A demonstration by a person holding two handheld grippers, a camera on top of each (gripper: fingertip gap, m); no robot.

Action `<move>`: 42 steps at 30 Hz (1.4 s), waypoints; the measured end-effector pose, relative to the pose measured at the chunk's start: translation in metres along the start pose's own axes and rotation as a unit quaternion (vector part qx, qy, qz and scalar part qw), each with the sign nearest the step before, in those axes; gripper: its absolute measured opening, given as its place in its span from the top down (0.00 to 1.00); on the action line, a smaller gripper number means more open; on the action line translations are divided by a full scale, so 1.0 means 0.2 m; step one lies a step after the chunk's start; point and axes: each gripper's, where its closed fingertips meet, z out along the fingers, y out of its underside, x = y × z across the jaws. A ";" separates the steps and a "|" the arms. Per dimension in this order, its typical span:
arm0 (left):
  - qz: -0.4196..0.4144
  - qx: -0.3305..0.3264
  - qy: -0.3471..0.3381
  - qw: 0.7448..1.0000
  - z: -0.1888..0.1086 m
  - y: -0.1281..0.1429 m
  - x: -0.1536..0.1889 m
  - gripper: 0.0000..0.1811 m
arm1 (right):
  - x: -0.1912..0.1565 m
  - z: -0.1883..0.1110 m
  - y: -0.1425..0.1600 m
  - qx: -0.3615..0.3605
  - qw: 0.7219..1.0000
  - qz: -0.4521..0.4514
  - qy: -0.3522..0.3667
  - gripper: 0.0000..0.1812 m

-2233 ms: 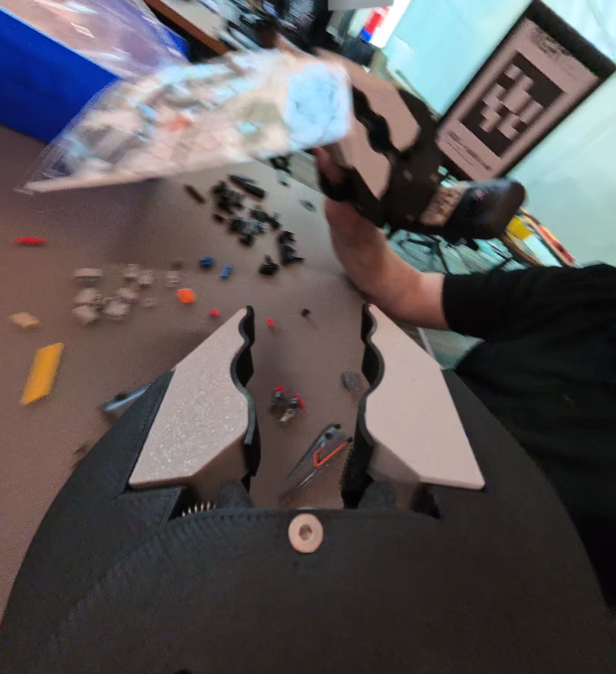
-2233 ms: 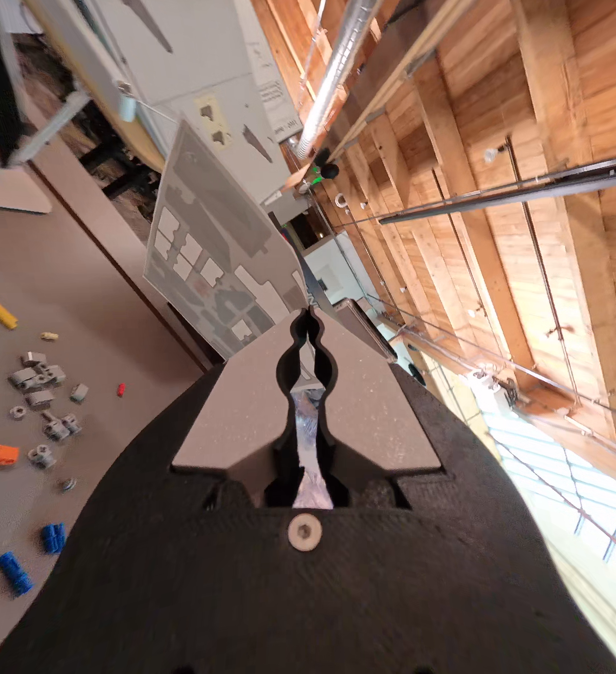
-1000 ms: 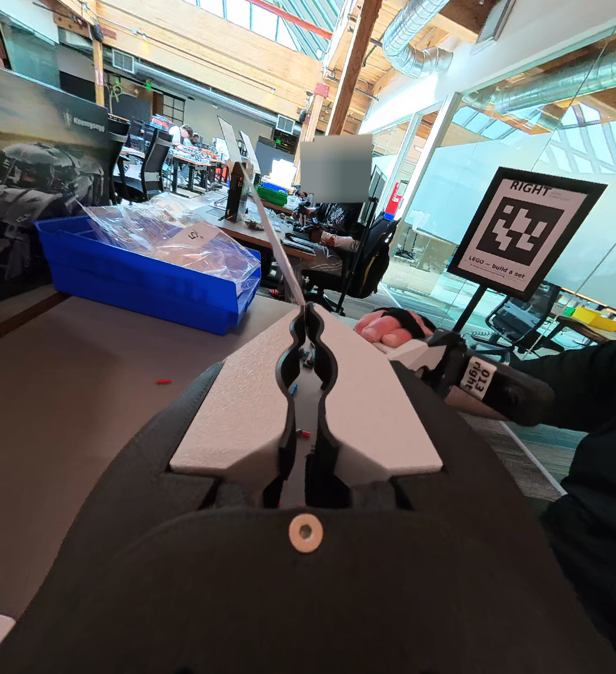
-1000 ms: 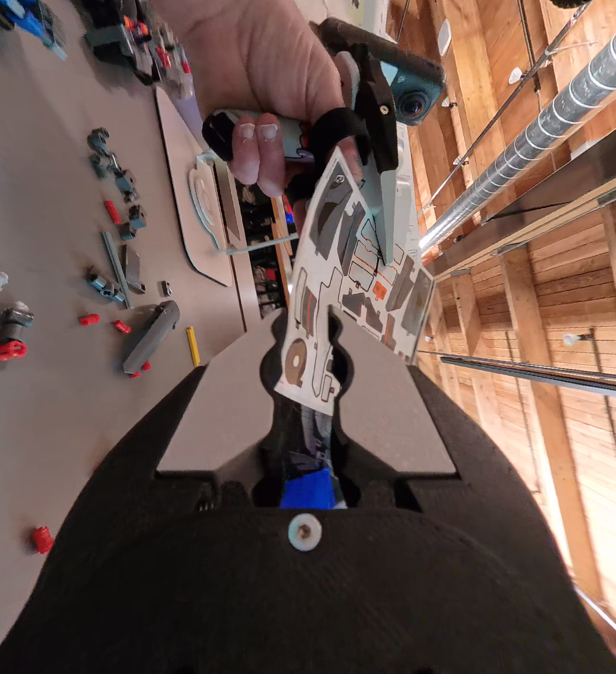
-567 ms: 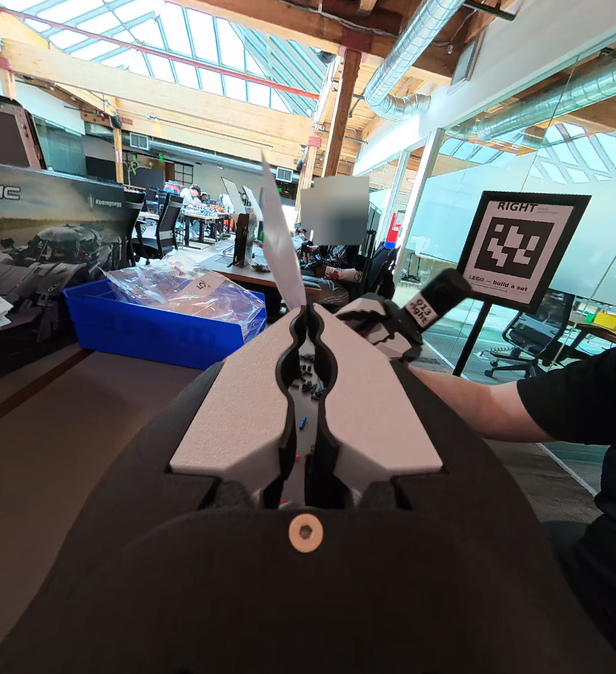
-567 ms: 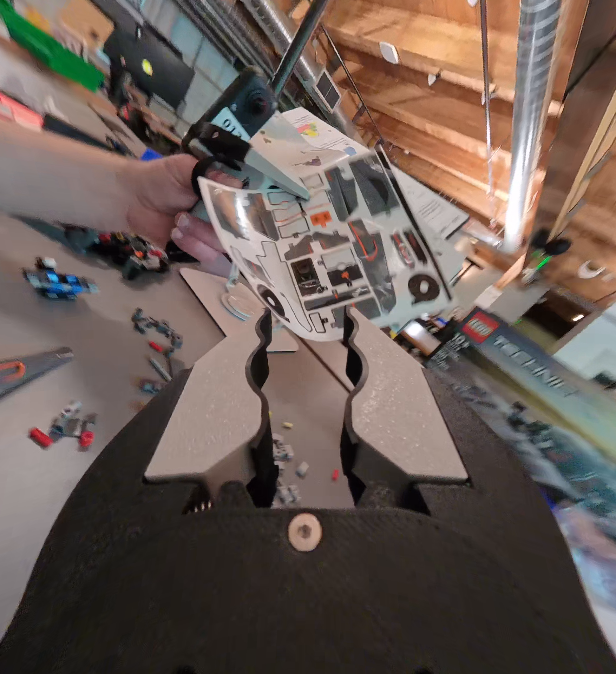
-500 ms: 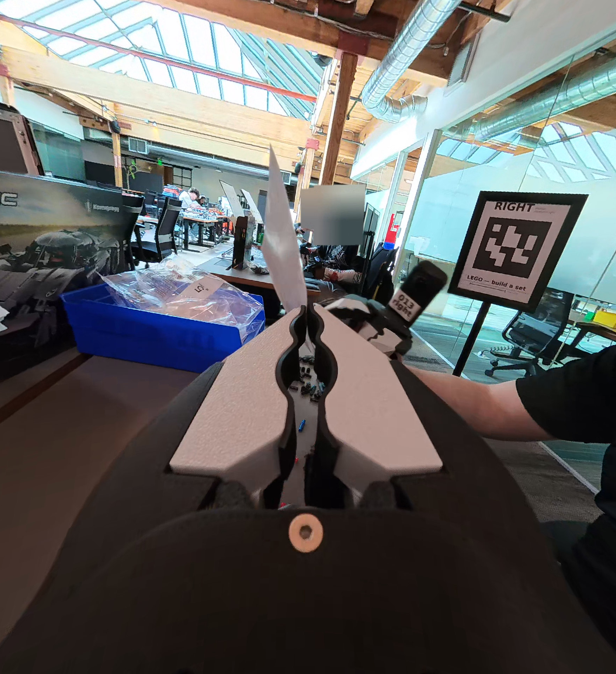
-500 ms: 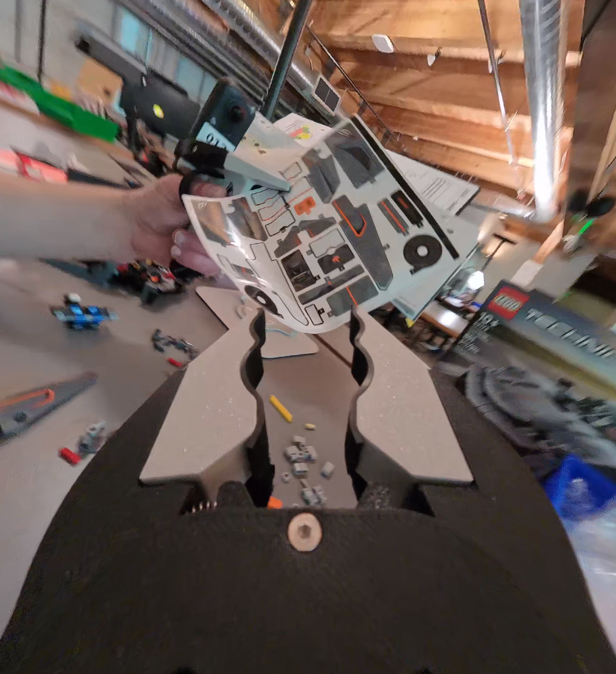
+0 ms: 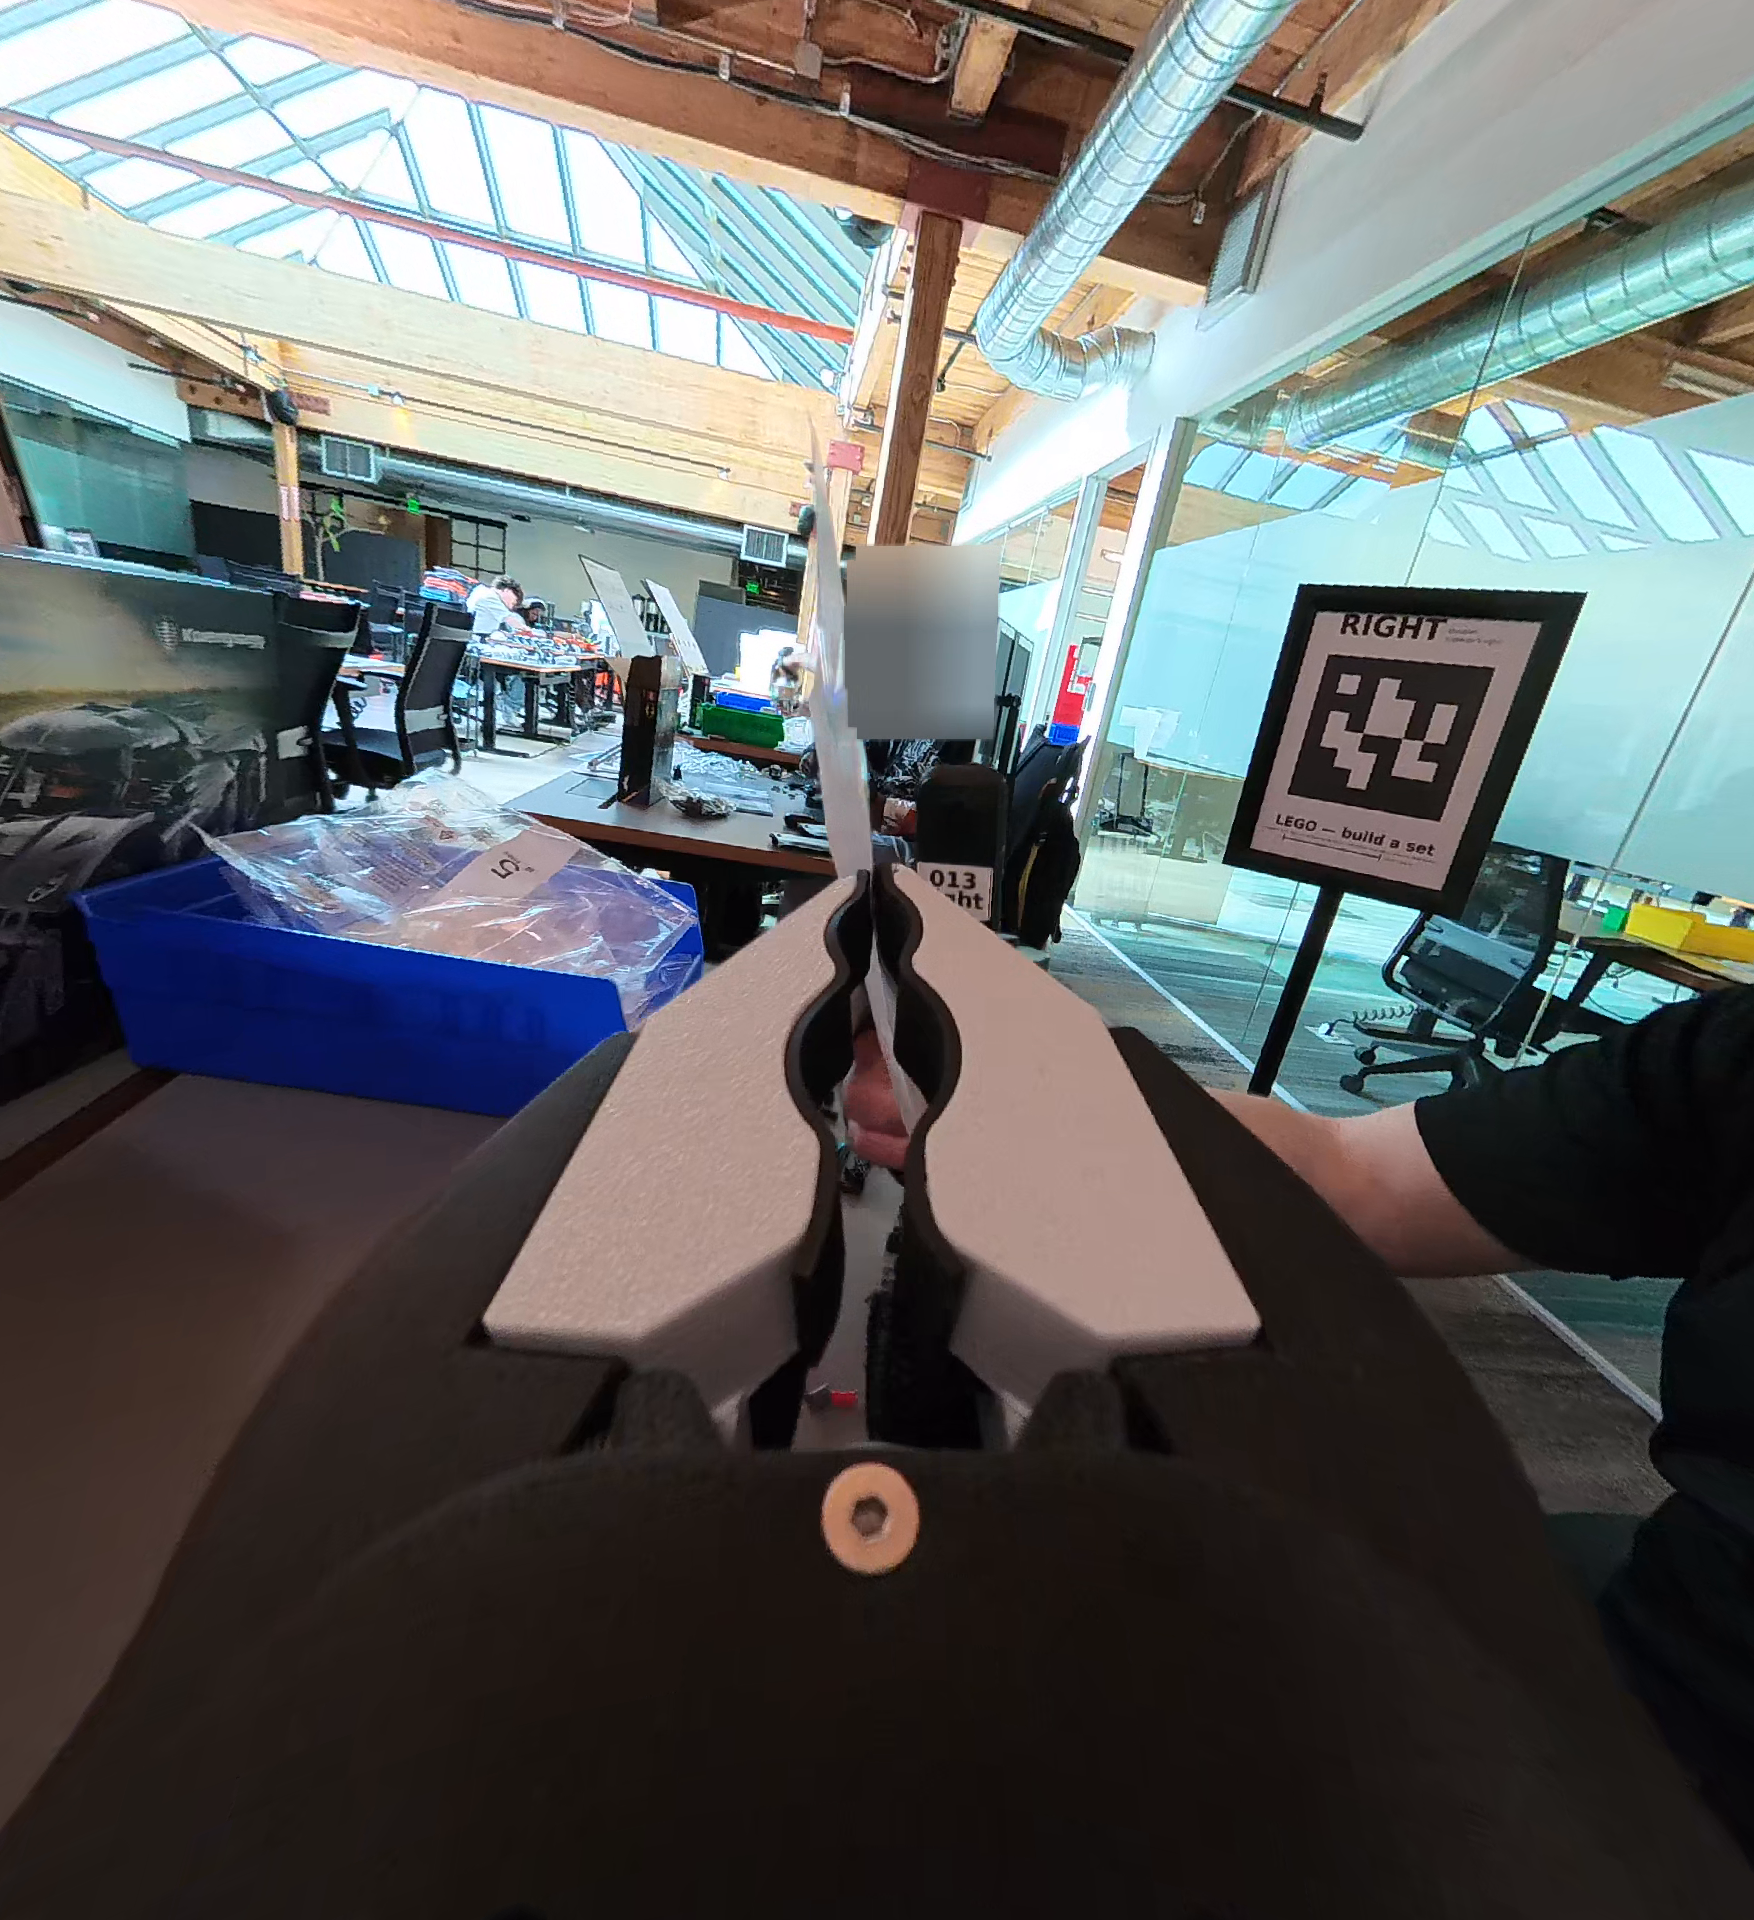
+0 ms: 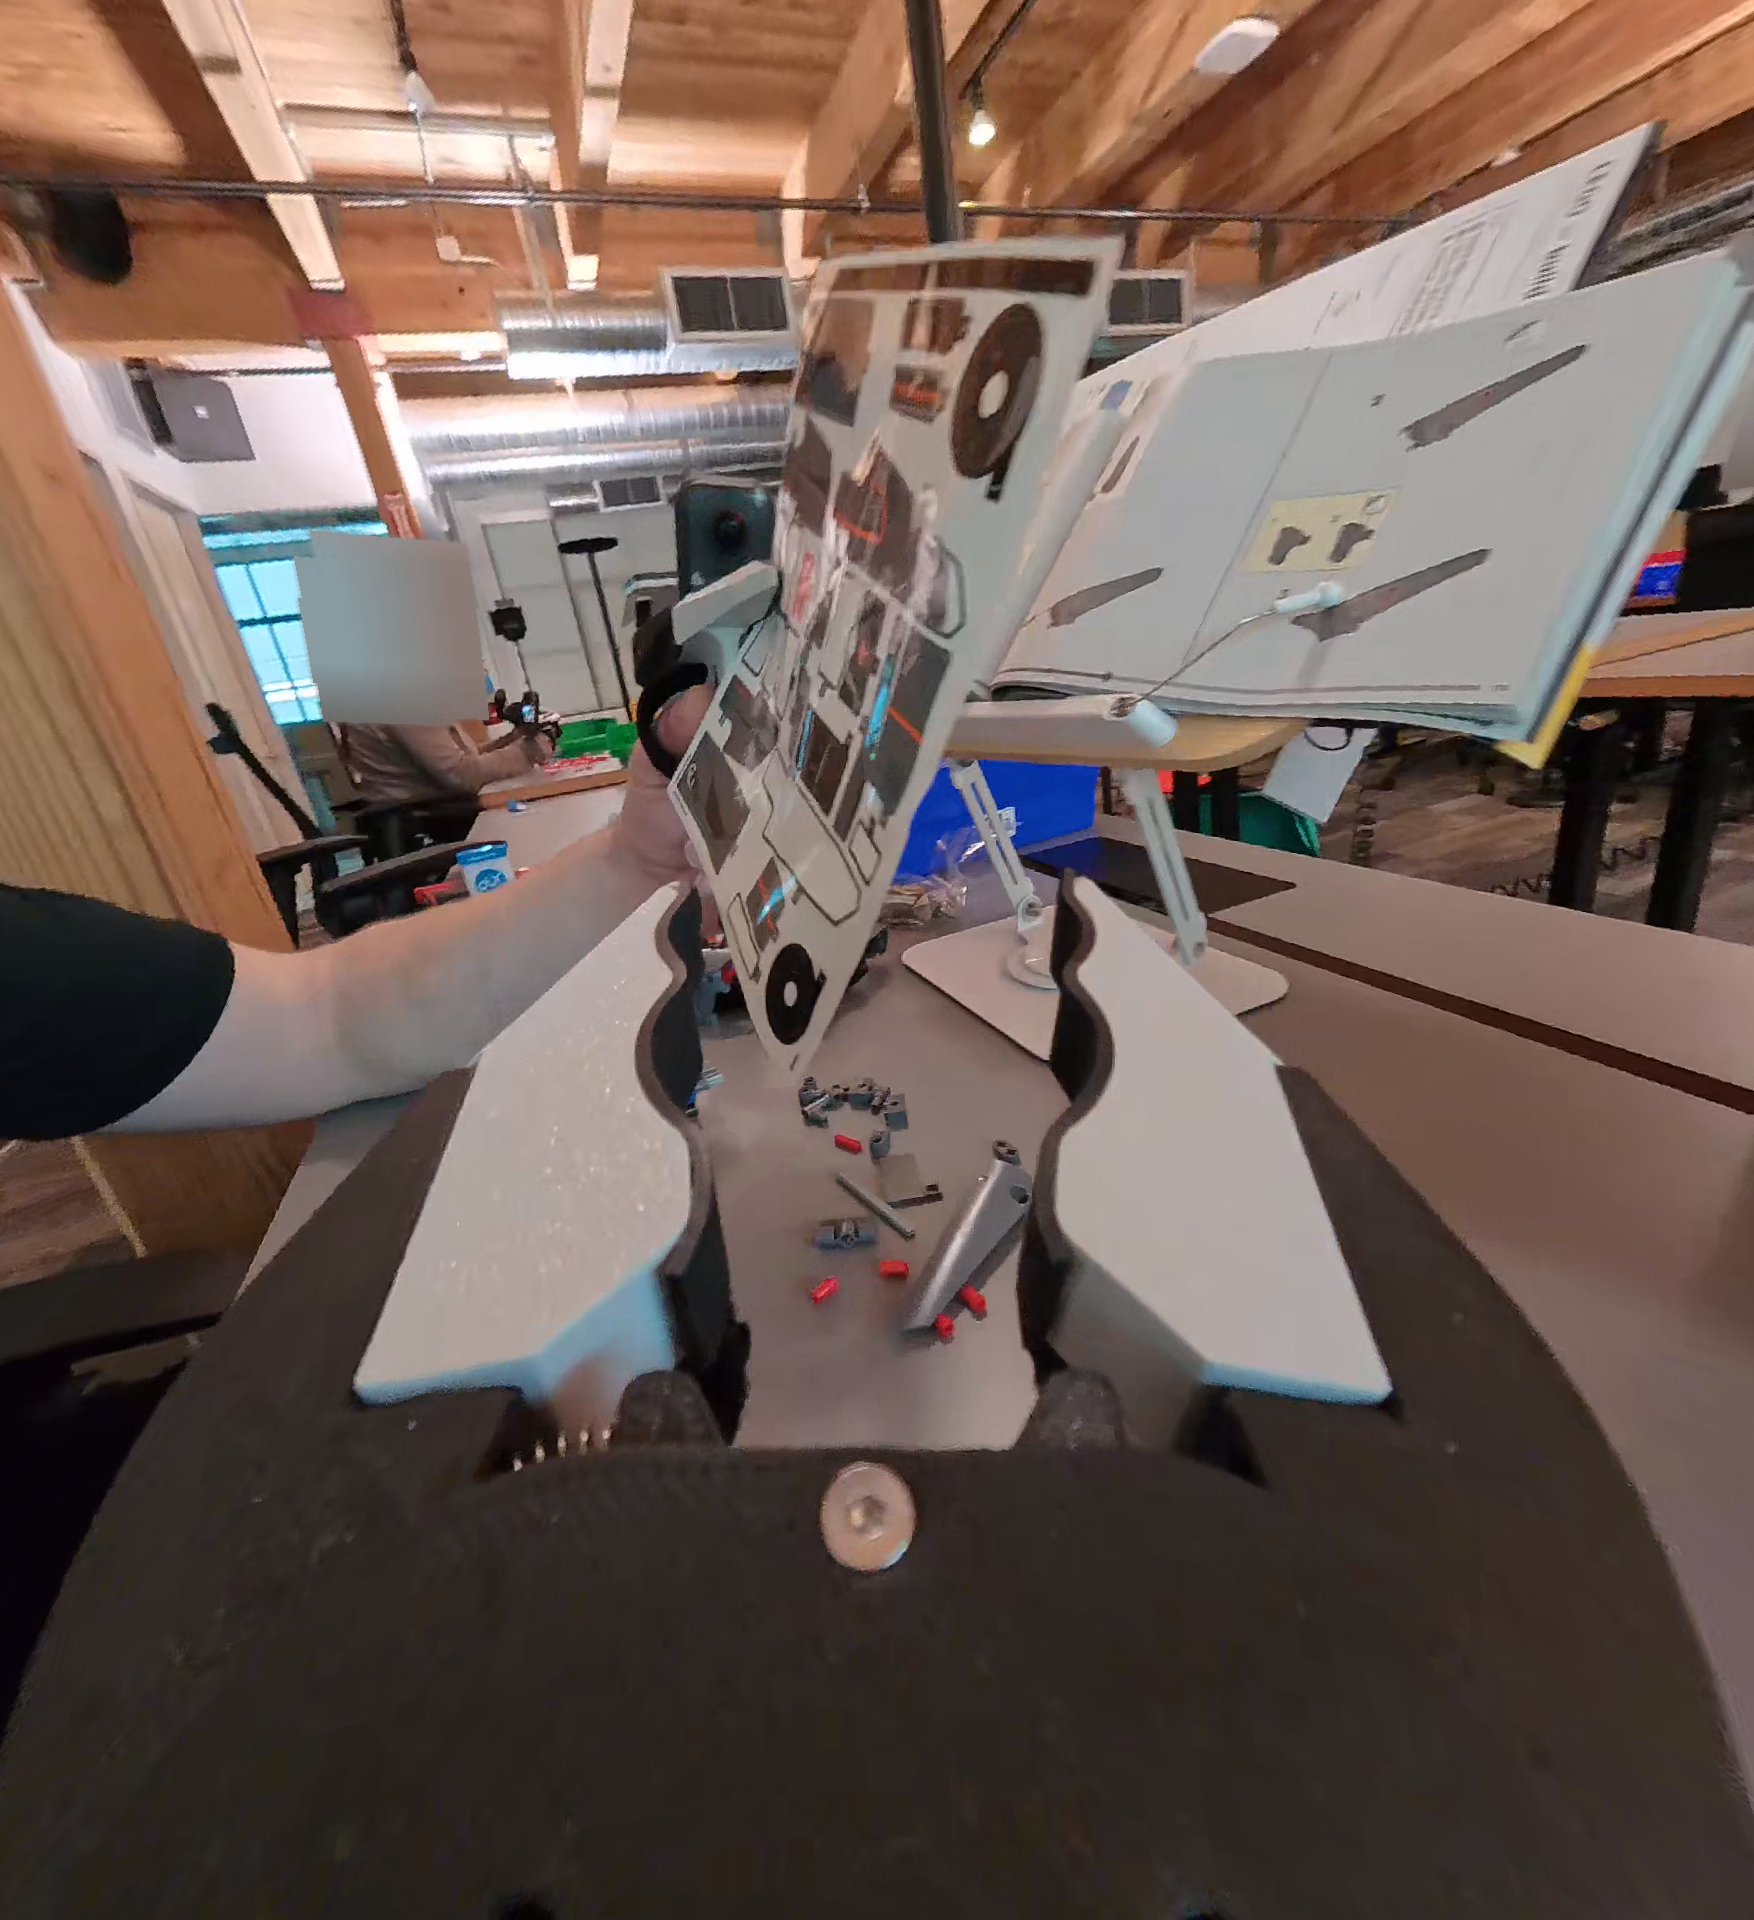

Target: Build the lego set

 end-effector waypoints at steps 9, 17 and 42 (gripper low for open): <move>-0.014 -0.011 0.006 1.000 0.08 0.08 0.04 1.00 | -0.09 0.05 0.06 -0.019 0.999 -0.017 -0.034 0.75; -0.020 -0.020 -0.024 0.999 0.09 0.13 -0.03 1.00 | -0.06 0.02 0.03 -0.018 0.999 -0.034 -0.020 1.00; -0.052 -0.060 0.014 0.997 0.21 0.27 0.07 1.00 | -0.19 0.04 0.06 -0.024 0.995 -0.015 -0.091 1.00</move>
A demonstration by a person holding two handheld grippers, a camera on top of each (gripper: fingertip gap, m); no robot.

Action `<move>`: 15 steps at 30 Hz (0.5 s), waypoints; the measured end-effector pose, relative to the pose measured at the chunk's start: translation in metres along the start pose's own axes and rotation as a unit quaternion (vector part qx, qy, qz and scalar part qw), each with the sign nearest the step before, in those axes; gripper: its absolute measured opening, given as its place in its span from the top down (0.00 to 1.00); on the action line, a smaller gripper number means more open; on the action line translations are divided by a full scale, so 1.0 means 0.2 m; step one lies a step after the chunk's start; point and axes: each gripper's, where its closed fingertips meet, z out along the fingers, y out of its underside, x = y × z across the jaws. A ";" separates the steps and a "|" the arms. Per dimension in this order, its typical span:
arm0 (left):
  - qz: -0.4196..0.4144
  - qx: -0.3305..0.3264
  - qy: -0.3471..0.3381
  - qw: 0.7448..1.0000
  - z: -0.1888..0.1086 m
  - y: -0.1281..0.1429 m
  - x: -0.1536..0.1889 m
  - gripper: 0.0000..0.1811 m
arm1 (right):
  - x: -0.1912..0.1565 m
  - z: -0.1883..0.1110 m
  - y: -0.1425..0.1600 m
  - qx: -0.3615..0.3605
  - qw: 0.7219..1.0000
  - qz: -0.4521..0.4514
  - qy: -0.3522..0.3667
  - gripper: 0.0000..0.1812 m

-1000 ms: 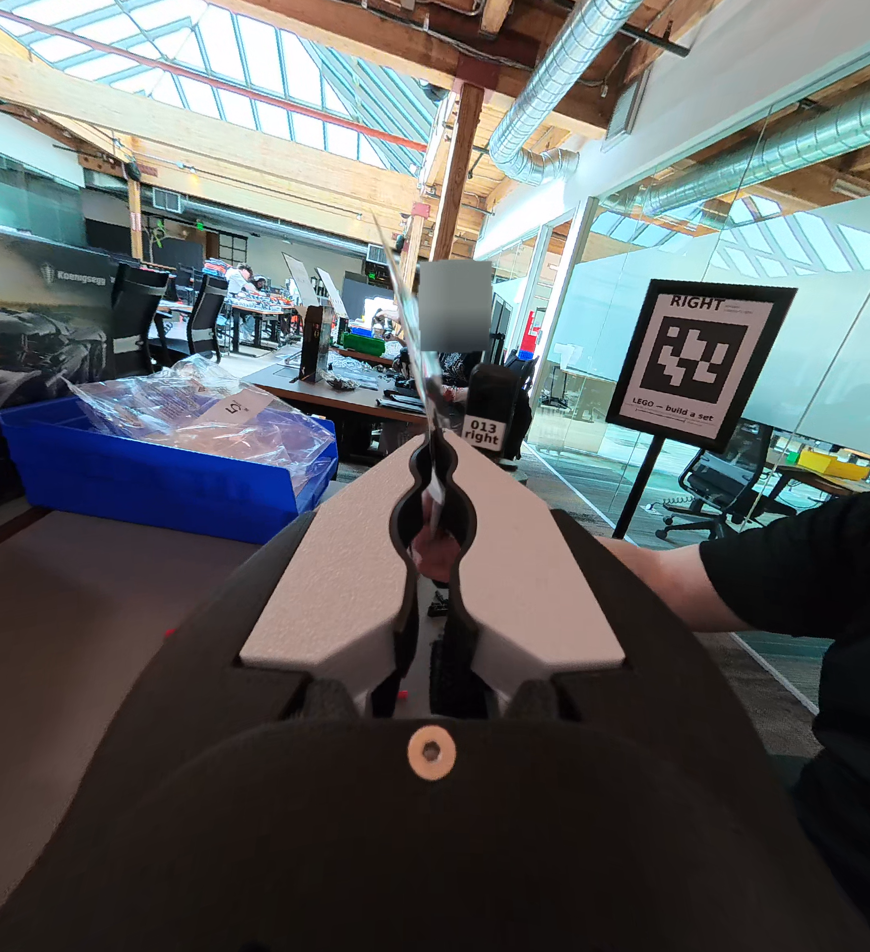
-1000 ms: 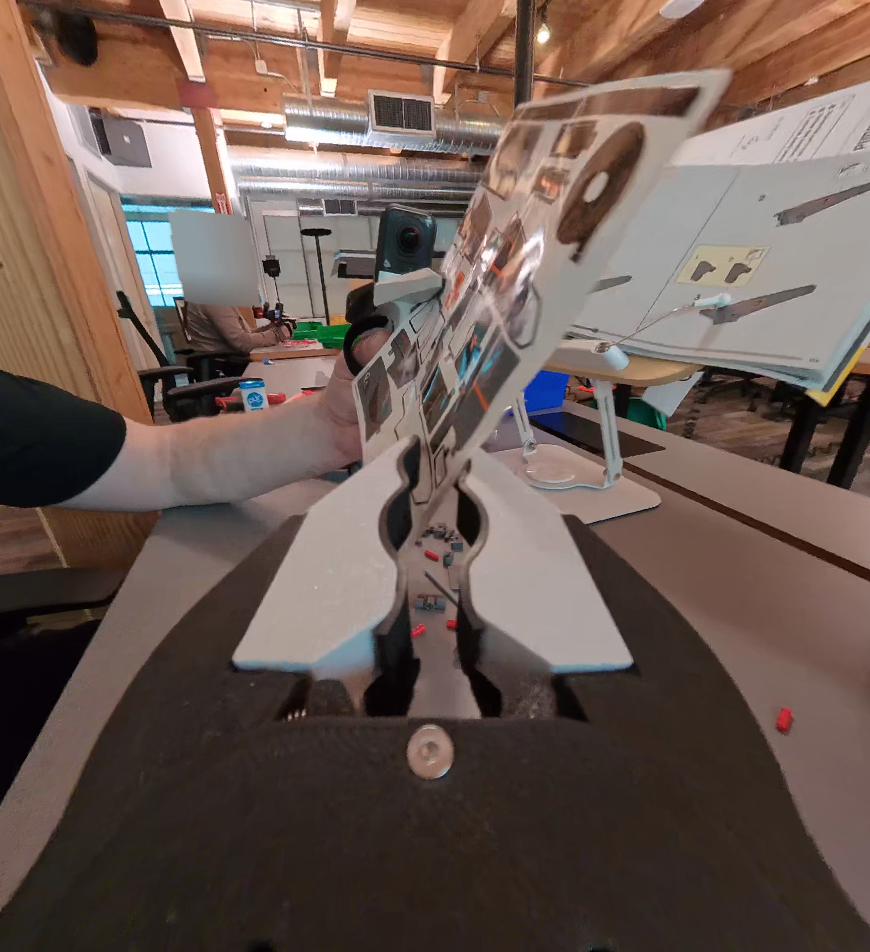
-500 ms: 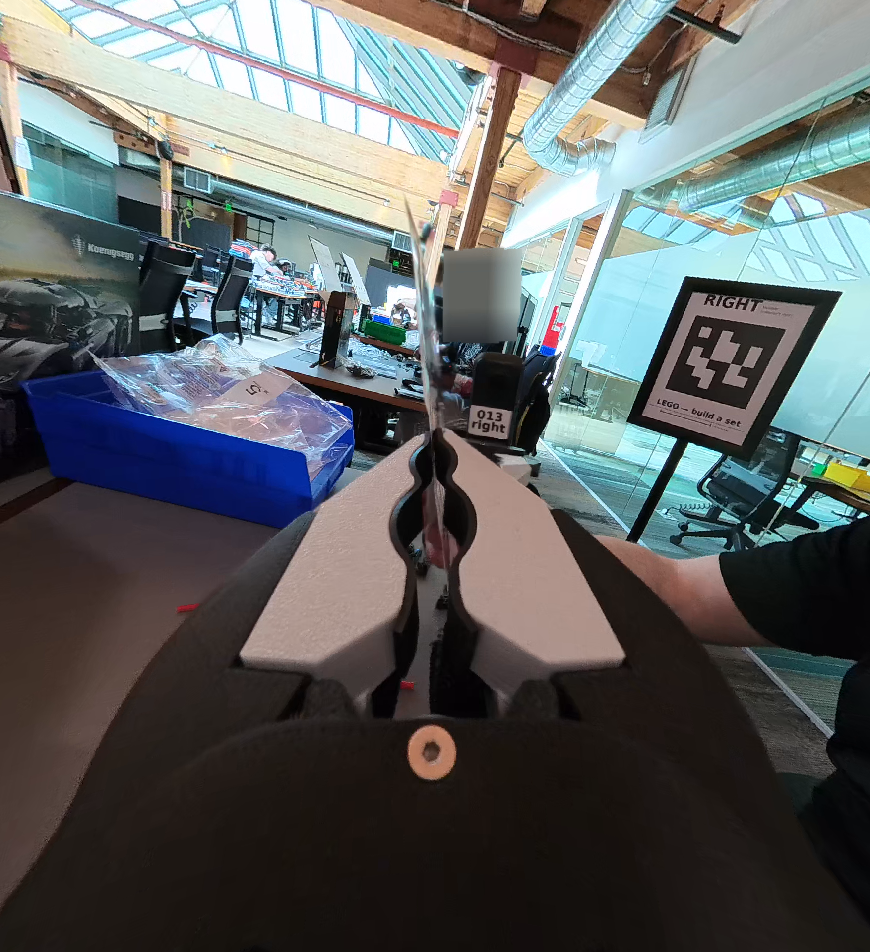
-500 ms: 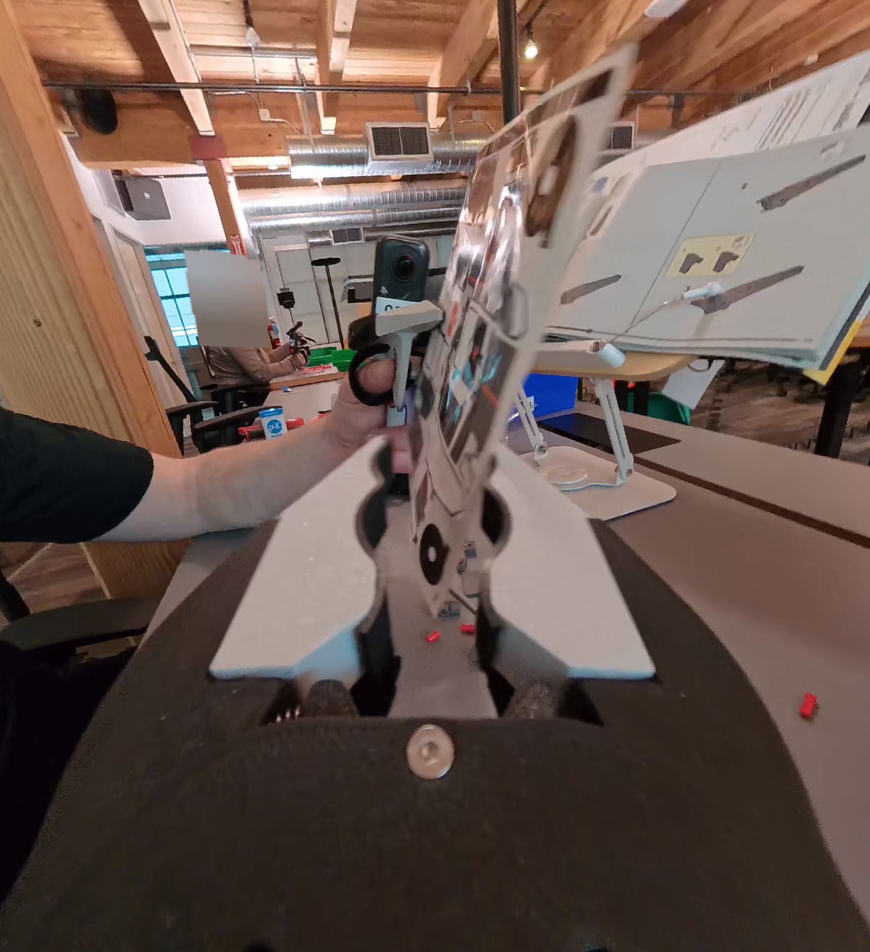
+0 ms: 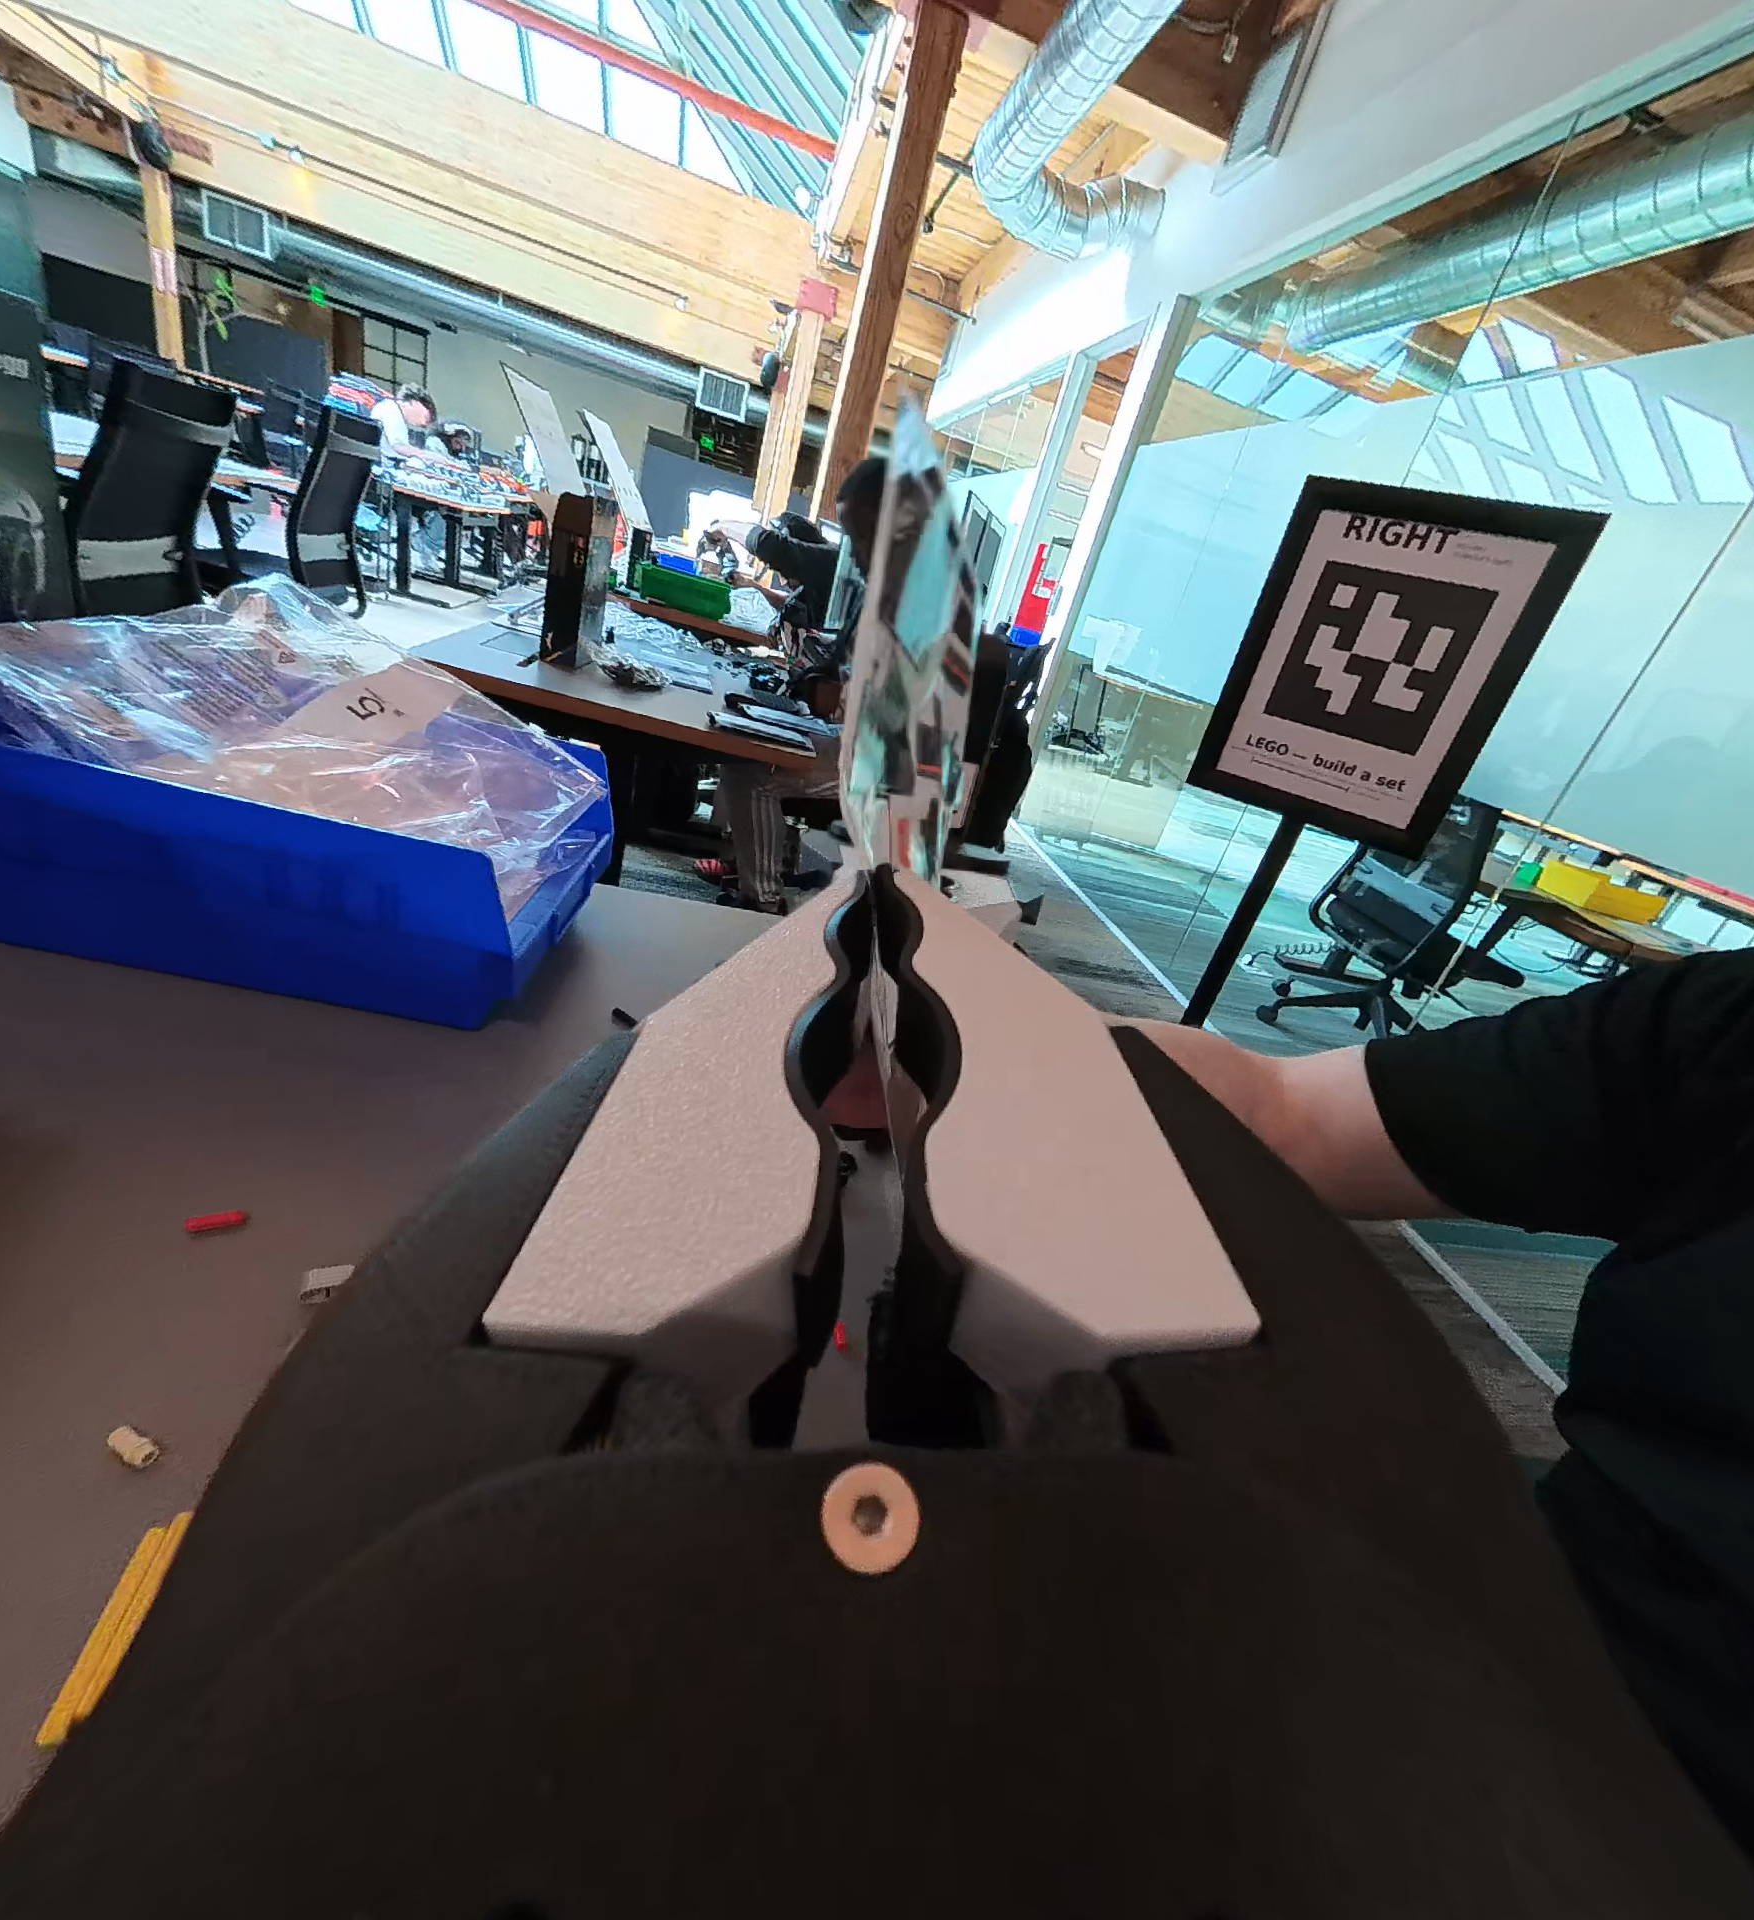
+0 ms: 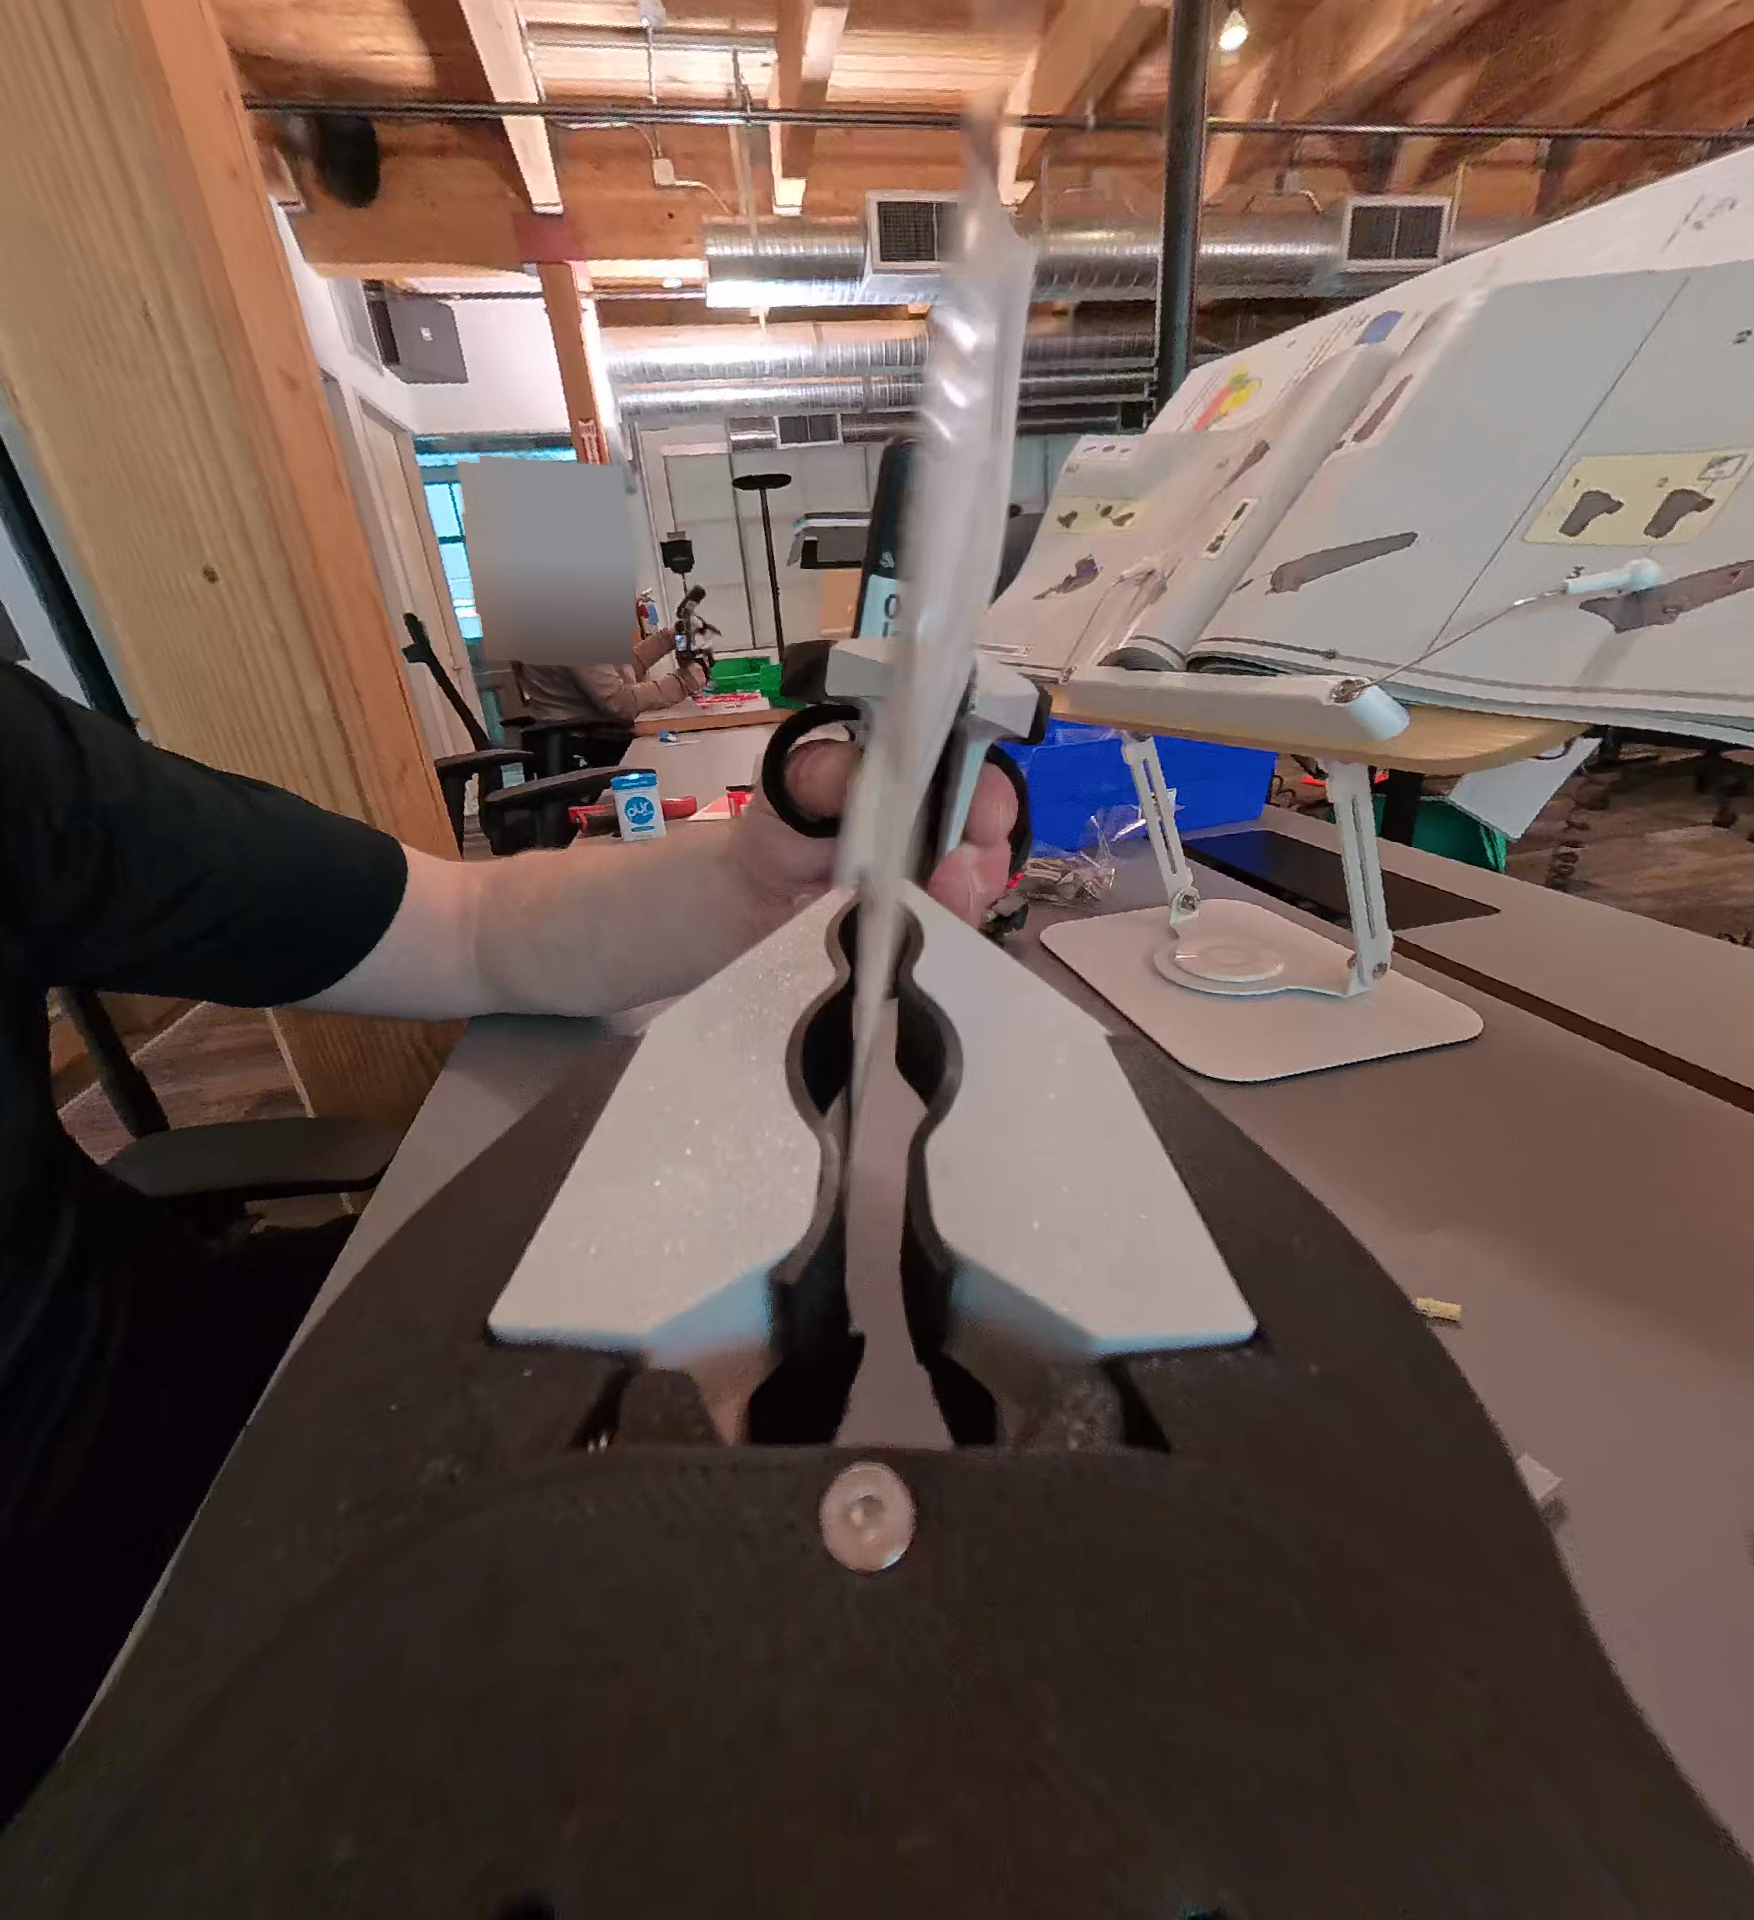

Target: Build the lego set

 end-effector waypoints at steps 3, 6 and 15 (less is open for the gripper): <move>0.004 -0.003 -0.002 1.000 0.00 0.00 0.00 1.00 | -0.01 0.00 0.00 -0.003 1.000 -0.004 0.000 1.00; 0.009 -0.001 -0.013 1.000 0.00 -0.01 -0.01 1.00 | -0.03 0.00 -0.01 -0.004 1.000 0.010 -0.017 0.97; 0.009 -0.002 -0.022 1.000 0.00 -0.03 -0.01 1.00 | -0.04 0.00 0.00 -0.010 1.000 0.000 -0.015 1.00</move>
